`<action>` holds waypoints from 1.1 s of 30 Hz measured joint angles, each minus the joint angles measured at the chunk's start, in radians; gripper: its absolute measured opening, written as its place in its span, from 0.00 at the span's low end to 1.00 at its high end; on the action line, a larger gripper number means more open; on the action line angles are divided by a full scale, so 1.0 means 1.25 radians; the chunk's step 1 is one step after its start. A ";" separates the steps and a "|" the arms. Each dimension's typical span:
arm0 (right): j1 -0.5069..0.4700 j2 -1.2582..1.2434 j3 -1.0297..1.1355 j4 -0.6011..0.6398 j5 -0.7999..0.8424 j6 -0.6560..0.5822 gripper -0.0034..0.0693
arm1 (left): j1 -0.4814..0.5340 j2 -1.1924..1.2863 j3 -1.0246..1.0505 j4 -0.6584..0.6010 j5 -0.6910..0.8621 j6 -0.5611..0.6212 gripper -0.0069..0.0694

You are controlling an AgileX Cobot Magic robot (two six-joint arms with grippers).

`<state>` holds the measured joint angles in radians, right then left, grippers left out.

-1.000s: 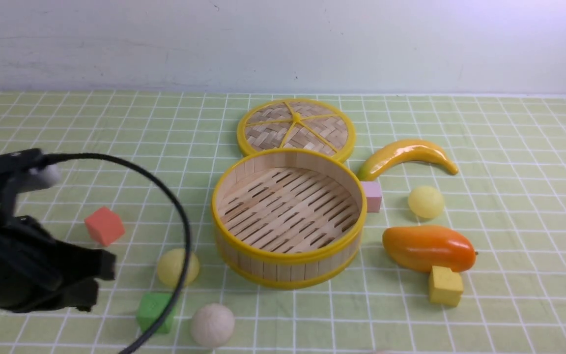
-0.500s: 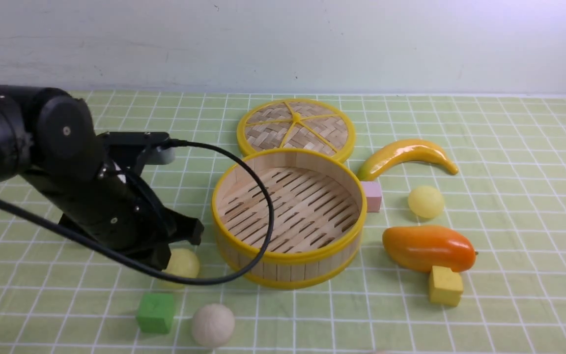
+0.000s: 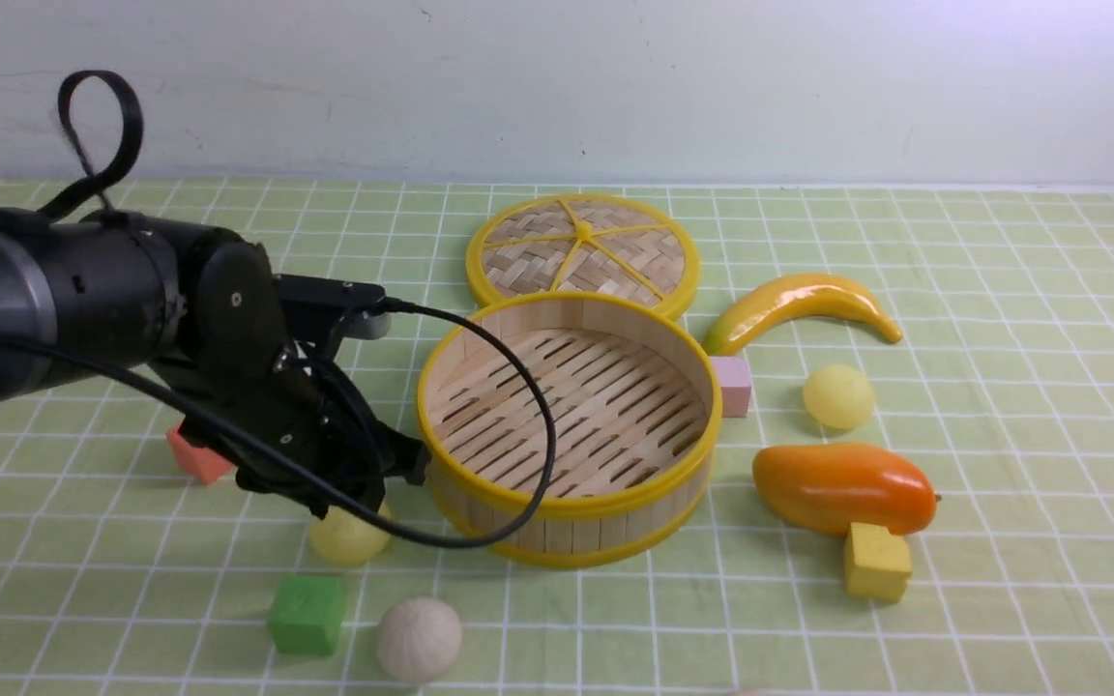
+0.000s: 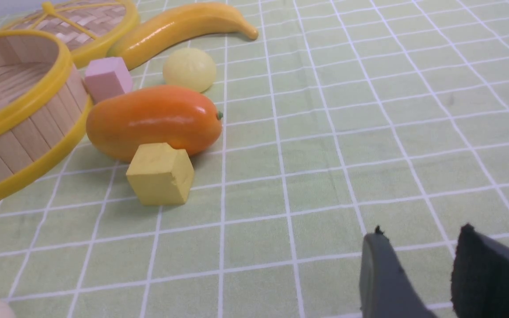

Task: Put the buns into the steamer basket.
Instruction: Use the left arm to grab a steamed stuffed bun, then use the left arm to put the steamed stuffed bun into the steamer

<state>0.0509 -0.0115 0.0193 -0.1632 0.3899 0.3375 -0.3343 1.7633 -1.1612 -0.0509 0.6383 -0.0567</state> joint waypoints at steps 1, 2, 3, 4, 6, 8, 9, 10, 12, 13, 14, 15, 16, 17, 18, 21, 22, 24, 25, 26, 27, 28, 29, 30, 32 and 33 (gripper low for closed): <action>0.000 0.000 0.000 0.000 0.000 0.000 0.38 | 0.000 0.002 0.000 0.001 -0.001 0.000 0.48; 0.000 0.000 0.000 0.000 0.000 0.000 0.38 | 0.000 0.012 0.000 0.007 -0.006 0.000 0.46; 0.000 0.000 0.000 0.000 0.000 0.000 0.38 | 0.000 0.021 -0.001 0.016 -0.013 0.000 0.44; 0.000 0.000 0.000 0.000 0.000 0.000 0.38 | 0.000 0.024 -0.001 0.018 -0.015 0.000 0.44; 0.000 0.000 0.000 0.000 0.000 0.000 0.38 | 0.000 0.036 -0.001 0.033 -0.024 0.000 0.40; 0.000 0.000 0.000 0.000 0.000 0.000 0.38 | 0.000 0.043 -0.002 0.041 -0.025 0.000 0.36; 0.000 0.000 0.000 0.000 0.000 0.000 0.38 | 0.000 0.045 -0.002 0.041 -0.027 0.000 0.34; 0.000 0.000 0.000 0.000 0.000 0.000 0.38 | 0.000 0.048 -0.003 0.045 -0.027 0.000 0.31; 0.000 0.000 0.000 0.000 0.000 0.000 0.38 | 0.000 0.052 -0.004 0.046 -0.027 -0.004 0.22; 0.000 0.000 0.000 0.000 0.000 0.000 0.38 | 0.000 0.052 -0.004 0.046 -0.027 -0.004 0.21; 0.000 0.000 0.000 0.000 0.000 0.000 0.38 | 0.000 0.052 -0.004 0.047 -0.026 -0.008 0.13; 0.000 0.000 0.000 0.000 0.000 0.000 0.38 | 0.000 0.052 -0.005 0.047 -0.025 -0.010 0.09; 0.000 0.000 0.000 0.000 0.000 0.000 0.38 | 0.000 0.052 -0.007 0.048 -0.018 -0.010 0.07; 0.000 0.000 0.000 0.000 0.000 0.000 0.38 | 0.000 0.052 -0.008 0.048 -0.016 -0.010 0.07; 0.000 0.000 0.000 0.000 0.000 0.000 0.38 | 0.000 0.046 -0.014 0.045 -0.001 -0.012 0.07; 0.000 0.000 0.000 0.000 0.000 0.000 0.38 | 0.000 -0.005 -0.018 0.021 0.027 -0.012 0.07; 0.000 0.000 0.000 0.000 0.000 0.000 0.38 | 0.000 -0.045 -0.018 0.002 0.029 -0.011 0.07; 0.000 0.000 0.000 0.000 0.000 0.000 0.38 | 0.000 -0.088 -0.020 -0.024 0.020 0.003 0.07; 0.000 0.000 0.000 0.000 0.000 0.000 0.38 | 0.000 -0.093 -0.021 -0.024 0.018 0.003 0.07; 0.000 0.000 0.000 0.000 0.000 0.000 0.38 | 0.000 -0.133 -0.031 -0.058 0.004 0.027 0.07; 0.000 0.000 0.000 0.000 0.000 0.000 0.38 | 0.000 -0.146 -0.038 -0.083 -0.001 0.045 0.07; 0.000 0.000 0.000 0.000 0.000 0.000 0.38 | 0.000 -0.156 -0.049 -0.111 -0.005 0.069 0.07; 0.000 0.000 0.000 0.000 0.000 0.000 0.38 | 0.000 -0.158 -0.057 -0.136 -0.010 0.090 0.07; 0.000 0.000 0.000 0.000 0.000 0.000 0.38 | 0.000 -0.155 -0.068 -0.171 -0.016 0.119 0.07; 0.000 0.000 0.000 0.000 0.000 0.000 0.38 | -0.002 -0.133 -0.088 -0.250 -0.031 0.202 0.07; 0.000 0.000 0.000 0.000 0.000 0.000 0.38 | -0.006 -0.119 -0.094 -0.282 -0.040 0.243 0.07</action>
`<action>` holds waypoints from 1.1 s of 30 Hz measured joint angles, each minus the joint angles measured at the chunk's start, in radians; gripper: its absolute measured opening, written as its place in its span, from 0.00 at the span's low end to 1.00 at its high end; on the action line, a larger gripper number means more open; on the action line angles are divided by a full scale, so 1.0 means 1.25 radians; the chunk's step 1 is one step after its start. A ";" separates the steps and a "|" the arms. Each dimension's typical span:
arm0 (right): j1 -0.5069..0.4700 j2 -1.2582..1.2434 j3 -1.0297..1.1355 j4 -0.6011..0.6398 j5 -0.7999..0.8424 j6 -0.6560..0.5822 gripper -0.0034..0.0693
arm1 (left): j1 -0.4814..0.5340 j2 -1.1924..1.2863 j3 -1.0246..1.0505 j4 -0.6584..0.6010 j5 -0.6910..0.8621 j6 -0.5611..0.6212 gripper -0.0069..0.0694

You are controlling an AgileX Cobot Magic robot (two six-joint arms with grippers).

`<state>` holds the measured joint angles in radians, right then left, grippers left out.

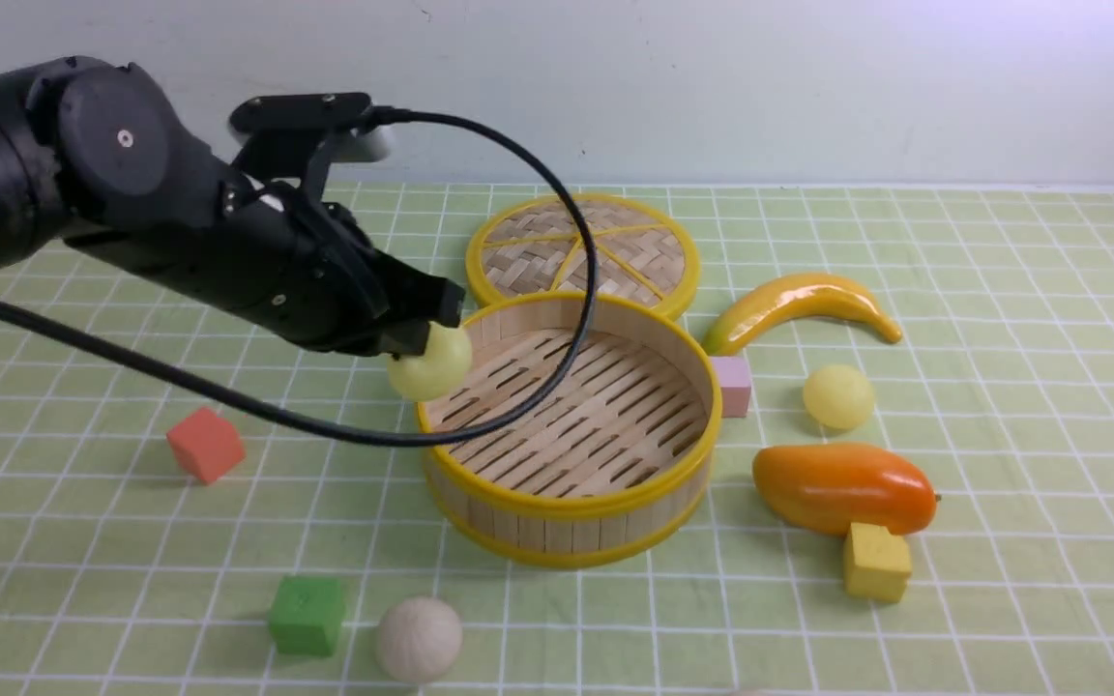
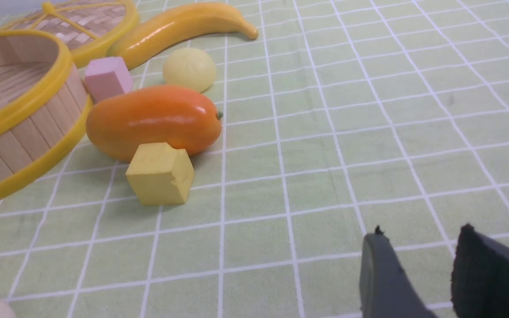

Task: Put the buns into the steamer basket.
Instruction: Use the left arm to put the steamed stuffed bun into the steamer, then use the left arm to grab a steamed stuffed bun

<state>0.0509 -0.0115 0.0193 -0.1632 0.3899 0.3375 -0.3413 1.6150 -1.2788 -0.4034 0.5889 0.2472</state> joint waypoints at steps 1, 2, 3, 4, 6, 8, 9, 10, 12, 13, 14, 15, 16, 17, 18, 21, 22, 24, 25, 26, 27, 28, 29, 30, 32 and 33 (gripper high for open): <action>0.000 0.000 0.000 0.000 0.000 0.000 0.38 | -0.004 0.014 -0.005 -0.027 -0.008 0.039 0.07; 0.000 0.000 0.000 0.000 0.000 0.000 0.38 | -0.008 0.029 -0.008 -0.041 -0.016 0.061 0.07; 0.000 0.000 0.000 0.000 0.000 0.000 0.38 | -0.016 0.054 -0.014 -0.062 -0.026 0.098 0.07; 0.000 0.000 0.000 0.000 0.000 0.000 0.38 | -0.016 0.054 -0.015 -0.065 -0.028 0.104 0.07; 0.000 0.000 0.000 0.000 0.000 0.000 0.38 | -0.034 0.121 -0.030 -0.079 -0.063 0.143 0.07; 0.000 0.000 0.000 0.000 0.000 0.000 0.38 | -0.037 0.164 -0.045 -0.080 -0.089 0.144 0.07; 0.000 0.000 0.000 0.000 0.000 0.000 0.38 | -0.037 0.187 -0.054 -0.076 -0.100 0.140 0.08; 0.000 0.000 0.000 0.000 0.000 0.000 0.38 | -0.037 0.195 -0.056 -0.073 -0.104 0.139 0.08; 0.000 0.000 0.000 0.000 0.000 0.000 0.38 | -0.035 0.239 -0.079 -0.042 -0.119 0.118 0.12; 0.000 0.000 0.000 0.000 0.000 0.000 0.38 | -0.035 0.249 -0.082 -0.028 -0.120 0.107 0.15; 0.000 0.000 0.000 0.000 0.000 0.000 0.38 | -0.035 0.252 -0.085 -0.021 -0.119 0.100 0.17; 0.000 0.000 0.000 0.000 0.000 0.000 0.38 | -0.035 0.253 -0.085 -0.021 -0.119 0.100 0.17; 0.000 0.000 0.000 0.000 0.000 0.000 0.38 | -0.035 0.254 -0.086 -0.010 -0.118 0.091 0.22; 0.000 0.000 0.000 0.000 0.000 0.000 0.38 | -0.035 0.254 -0.086 -0.007 -0.116 0.084 0.26; 0.000 0.000 0.000 0.000 0.000 0.000 0.38 | -0.035 0.251 -0.088 -0.004 -0.114 0.073 0.33; 0.000 0.000 0.000 0.000 0.000 0.000 0.38 | -0.035 0.229 -0.088 0.013 -0.089 0.059 0.48; 0.000 0.000 0.000 0.000 0.000 0.000 0.38 | -0.035 0.213 -0.088 0.017 -0.078 0.057 0.53; 0.000 0.000 0.000 0.000 0.000 0.000 0.38 | -0.035 0.171 -0.088 0.024 -0.051 0.054 0.64; 0.000 0.000 0.000 0.000 0.000 0.000 0.38 | -0.035 0.150 -0.088 0.027 -0.036 0.050 0.66; 0.000 0.000 0.000 0.000 0.000 0.000 0.38 | -0.035 0.128 -0.088 0.030 -0.022 0.040 0.68; 0.000 0.000 0.000 0.000 0.000 0.000 0.38 | -0.035 0.098 -0.088 0.036 0.008 0.017 0.68; 0.000 0.000 0.000 0.000 0.000 0.000 0.38 | -0.035 0.074 -0.088 0.043 0.042 -0.008 0.66; 0.000 0.000 0.000 0.000 0.000 0.000 0.38 | -0.035 0.038 -0.083 0.064 0.085 -0.060 0.60; 0.000 0.000 0.000 0.000 0.000 0.000 0.38 | -0.036 0.009 -0.074 0.082 0.117 -0.097 0.53; 0.000 0.000 0.000 0.000 0.000 0.000 0.38 | -0.036 -0.040 -0.039 0.114 0.181 -0.148 0.36; 0.000 0.000 0.000 0.000 0.000 0.000 0.38 | -0.036 -0.053 -0.018 0.123 0.199 -0.162 0.31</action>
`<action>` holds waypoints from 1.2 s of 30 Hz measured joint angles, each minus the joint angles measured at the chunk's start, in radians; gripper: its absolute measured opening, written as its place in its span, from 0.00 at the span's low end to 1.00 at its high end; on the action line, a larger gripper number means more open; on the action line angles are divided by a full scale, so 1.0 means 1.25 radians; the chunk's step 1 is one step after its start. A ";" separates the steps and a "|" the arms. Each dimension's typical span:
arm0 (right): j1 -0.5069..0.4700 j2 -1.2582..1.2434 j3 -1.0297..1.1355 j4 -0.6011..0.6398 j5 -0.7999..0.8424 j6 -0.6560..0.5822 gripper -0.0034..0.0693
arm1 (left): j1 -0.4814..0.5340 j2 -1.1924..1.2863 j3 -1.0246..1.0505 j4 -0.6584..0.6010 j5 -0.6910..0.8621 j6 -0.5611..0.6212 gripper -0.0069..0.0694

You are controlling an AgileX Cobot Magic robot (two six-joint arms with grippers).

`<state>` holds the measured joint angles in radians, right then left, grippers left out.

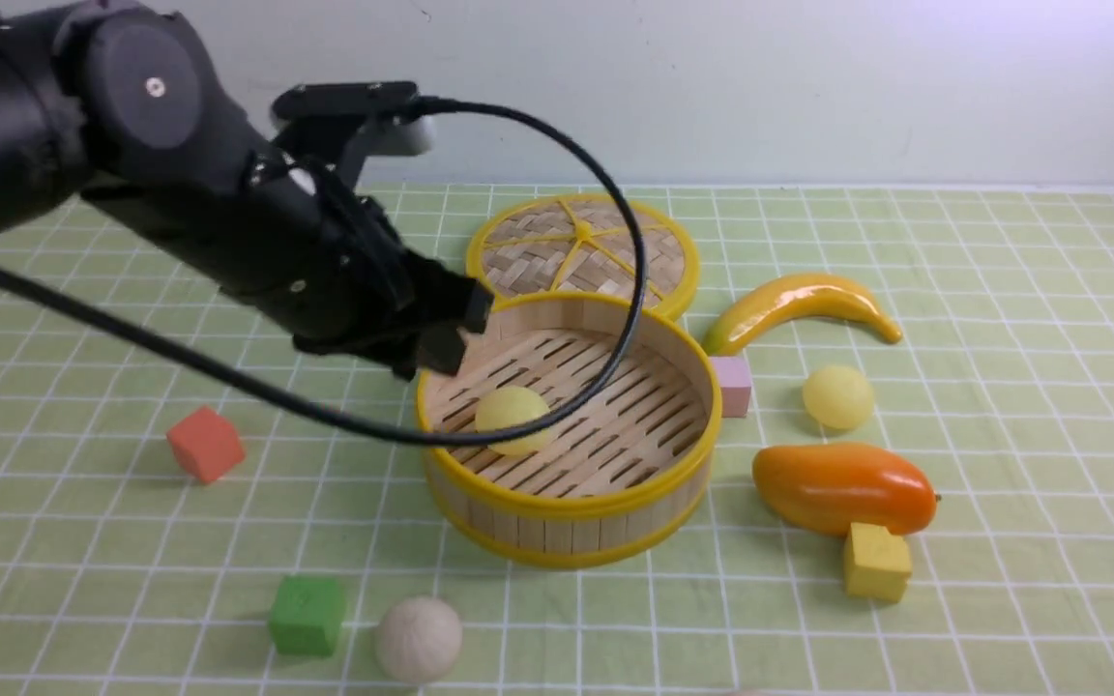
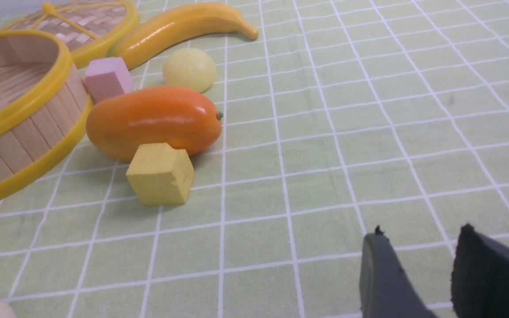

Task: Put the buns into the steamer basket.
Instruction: Use the left arm to grab a steamed stuffed bun

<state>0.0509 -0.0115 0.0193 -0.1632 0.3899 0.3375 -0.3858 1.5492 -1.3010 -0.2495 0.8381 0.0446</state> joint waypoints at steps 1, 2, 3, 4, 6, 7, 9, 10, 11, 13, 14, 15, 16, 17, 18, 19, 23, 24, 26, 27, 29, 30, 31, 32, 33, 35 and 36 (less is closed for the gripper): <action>0.000 0.000 0.000 0.000 0.000 0.000 0.38 | 0.000 -0.020 0.032 0.015 0.031 -0.011 0.20; 0.000 0.000 0.000 0.000 0.000 0.000 0.38 | 0.000 -0.030 0.061 0.022 0.043 -0.015 0.15; 0.000 0.000 0.000 0.000 0.000 0.000 0.38 | -0.005 -0.043 0.105 0.029 0.057 -0.016 0.08; 0.000 0.000 0.000 0.000 0.000 0.000 0.38 | -0.010 -0.049 0.134 0.033 0.058 -0.014 0.07; 0.000 0.000 0.000 0.000 0.000 0.000 0.38 | -0.044 -0.056 0.198 0.040 0.045 -0.005 0.07; 0.000 0.000 0.000 0.000 0.000 0.000 0.38 | -0.061 -0.057 0.217 0.040 0.031 -0.003 0.07; 0.000 0.000 0.000 0.000 0.000 0.000 0.38 | -0.100 -0.056 0.246 0.039 -0.004 -0.002 0.07; 0.000 0.000 0.000 0.000 0.000 0.000 0.38 | -0.114 -0.055 0.253 0.037 -0.020 -0.003 0.08; 0.000 0.000 0.000 0.000 0.000 0.000 0.38 | -0.118 -0.053 0.255 0.036 -0.037 -0.005 0.10; 0.000 0.000 0.000 0.000 0.000 0.000 0.38 | -0.120 -0.045 0.256 0.037 -0.074 -0.010 0.16; 0.000 0.000 0.000 0.000 0.000 0.000 0.38 | -0.119 -0.044 0.256 0.037 -0.074 -0.010 0.16; 0.000 0.000 0.000 0.000 0.000 0.000 0.38 | -0.117 -0.034 0.256 0.042 -0.095 -0.012 0.22; 0.000 0.000 0.000 0.000 0.000 0.000 0.38 | -0.116 -0.024 0.256 0.046 -0.105 -0.013 0.26; 0.000 0.000 0.000 0.000 0.000 0.000 0.38 | -0.116 -0.015 0.256 0.048 -0.112 -0.013 0.31; 0.000 0.000 0.000 0.000 0.000 0.000 0.38 | -0.116 -0.005 0.256 0.051 -0.116 -0.013 0.35; 0.000 0.000 0.000 0.000 0.000 0.000 0.38 | -0.116 0.005 0.256 0.053 -0.120 -0.013 0.40; 0.000 0.000 0.000 0.000 0.000 0.000 0.38 | -0.116 0.050 0.256 0.062 -0.144 -0.013 0.49; 0.000 0.000 0.000 0.000 0.000 0.000 0.38 | -0.116 0.059 0.256 0.063 -0.152 -0.013 0.49; 0.000 0.000 0.000 0.000 0.000 0.000 0.38 | -0.116 0.077 0.256 0.066 -0.166 -0.013 0.50; 0.000 0.000 0.000 0.000 0.000 0.000 0.38 | -0.116 0.080 0.256 0.067 -0.168 -0.013 0.50; 0.000 0.000 0.000 0.000 0.000 0.000 0.38 | -0.116 0.091 0.256 0.068 -0.182 -0.013 0.49; 0.000 0.000 0.000 0.000 0.000 0.000 0.38 | -0.116 0.100 0.256 0.069 -0.188 -0.013 0.46; 0.000 0.000 0.000 0.000 0.000 0.000 0.38 | -0.116 0.103 0.256 0.069 -0.192 -0.013 0.44; 0.000 0.000 0.000 0.000 0.000 0.000 0.38 | -0.116 0.104 0.256 0.070 -0.192 -0.013 0.42; 0.000 0.000 0.000 0.000 0.000 0.000 0.38 | -0.116 0.104 0.256 0.072 -0.193 -0.013 0.39; 0.000 0.000 0.000 0.000 0.000 0.000 0.38 | -0.116 0.104 0.256 0.073 -0.196 -0.013 0.33; 0.000 0.000 0.000 0.000 0.000 0.000 0.38 | -0.116 0.104 0.256 0.073 -0.196 -0.013 0.32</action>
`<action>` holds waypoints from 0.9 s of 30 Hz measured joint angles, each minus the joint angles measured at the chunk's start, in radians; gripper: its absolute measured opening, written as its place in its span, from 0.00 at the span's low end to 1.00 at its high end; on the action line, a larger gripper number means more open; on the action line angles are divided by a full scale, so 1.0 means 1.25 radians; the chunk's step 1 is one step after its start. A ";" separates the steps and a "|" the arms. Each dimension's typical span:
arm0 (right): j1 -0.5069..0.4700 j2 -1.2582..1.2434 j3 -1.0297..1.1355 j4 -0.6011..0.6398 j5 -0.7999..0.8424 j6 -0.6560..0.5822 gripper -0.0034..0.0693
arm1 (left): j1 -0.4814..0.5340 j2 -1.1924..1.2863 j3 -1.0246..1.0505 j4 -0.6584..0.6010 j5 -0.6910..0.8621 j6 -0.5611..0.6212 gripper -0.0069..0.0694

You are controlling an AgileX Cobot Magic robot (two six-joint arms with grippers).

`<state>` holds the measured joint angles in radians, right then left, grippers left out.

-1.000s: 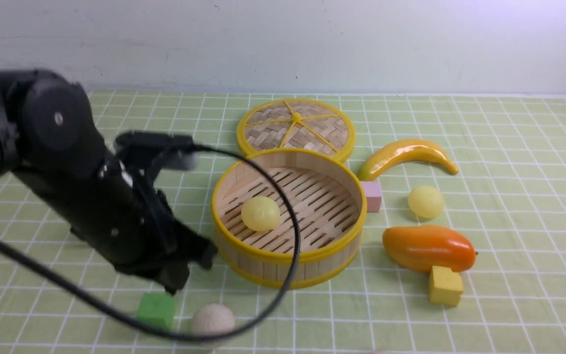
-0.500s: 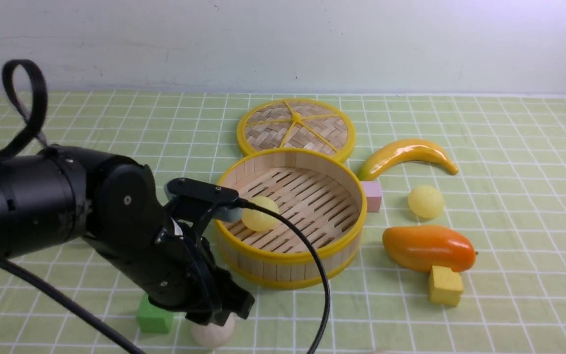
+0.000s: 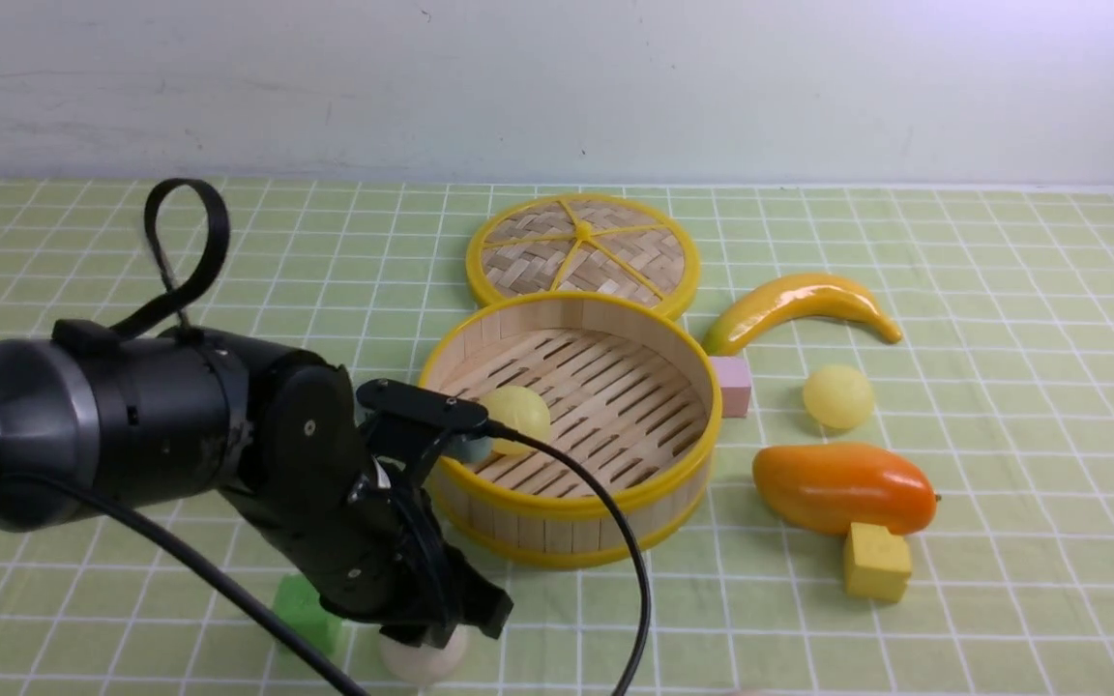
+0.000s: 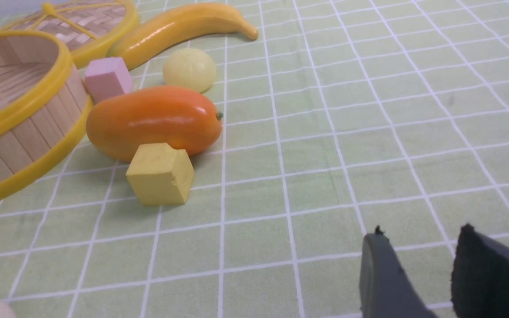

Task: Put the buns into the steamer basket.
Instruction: Use the left arm to grab a steamed stuffed bun

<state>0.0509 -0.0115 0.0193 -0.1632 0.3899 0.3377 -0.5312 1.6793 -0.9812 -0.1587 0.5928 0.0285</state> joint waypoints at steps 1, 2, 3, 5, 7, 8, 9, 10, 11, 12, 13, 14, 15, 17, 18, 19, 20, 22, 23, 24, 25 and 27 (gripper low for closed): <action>0.000 0.000 0.000 0.000 0.000 0.000 0.38 | 0.000 0.000 0.000 0.003 -0.001 0.000 0.27; 0.000 0.000 0.000 0.000 0.000 0.000 0.38 | 0.000 0.000 0.000 0.005 -0.002 0.000 0.22; 0.000 0.000 0.000 0.000 0.000 0.000 0.38 | 0.000 0.000 0.000 0.008 -0.002 0.000 0.18; 0.000 0.000 0.000 0.000 0.000 0.000 0.38 | 0.000 0.000 0.000 0.019 -0.003 0.000 0.08; 0.000 0.000 0.000 0.000 0.000 0.000 0.38 | 0.000 0.000 0.000 0.027 -0.003 0.000 0.07; 0.000 0.000 0.000 0.000 0.000 0.000 0.38 | 0.000 0.000 0.000 0.029 -0.003 0.000 0.07; 0.000 0.000 0.000 0.000 0.000 0.000 0.38 | 0.000 -0.002 0.000 0.029 -0.001 0.000 0.07; 0.000 0.000 0.000 0.000 0.000 0.000 0.38 | 0.000 -0.004 0.000 0.030 0.001 -0.001 0.07; 0.000 0.000 0.000 0.000 0.000 0.000 0.38 | 0.000 -0.005 0.000 0.030 0.001 -0.001 0.07; 0.000 0.000 0.000 0.000 0.000 0.000 0.38 | 0.000 -0.014 0.000 0.030 0.006 -0.001 0.07; 0.000 0.000 0.000 0.000 0.000 0.000 0.38 | 0.000 -0.024 0.000 0.029 0.007 -0.001 0.07; 0.000 0.000 0.000 0.000 0.000 0.000 0.38 | 0.000 -0.040 0.000 0.029 0.010 -0.001 0.07; 0.000 0.000 0.000 0.000 0.000 0.000 0.38 | 0.000 -0.043 0.000 0.029 0.009 -0.001 0.07; 0.000 0.000 0.000 0.000 0.000 0.000 0.38 | 0.000 -0.078 0.000 0.029 0.010 -0.001 0.07; 0.000 0.000 0.000 0.000 0.000 0.000 0.38 | 0.000 -0.083 0.000 0.029 0.010 -0.001 0.07; 0.000 0.000 0.000 0.000 0.000 0.000 0.38 | 0.000 -0.096 0.000 0.029 0.014 -0.001 0.07; 0.000 0.000 0.000 0.000 0.000 0.000 0.38 | 0.000 -0.097 0.000 0.029 0.015 -0.001 0.07; 0.000 0.000 0.000 0.000 0.000 0.000 0.38 | 0.000 -0.102 0.000 0.029 0.021 -0.001 0.07; 0.000 0.000 0.000 0.000 0.000 0.000 0.38 | 0.000 -0.102 0.000 0.029 0.024 -0.002 0.07; 0.000 0.000 0.000 0.000 0.000 0.000 0.38 | 0.000 -0.102 0.000 0.029 0.025 -0.002 0.07; 0.000 0.000 0.000 0.000 0.000 0.000 0.38 | 0.000 -0.097 0.000 0.029 0.029 -0.003 0.07; 0.000 0.000 0.000 0.000 0.000 0.000 0.38 | 0.000 -0.086 0.000 0.030 0.035 -0.004 0.08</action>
<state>0.0509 -0.0115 0.0193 -0.1632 0.3899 0.3377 -0.5312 1.5714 -0.9812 -0.1213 0.6369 0.0235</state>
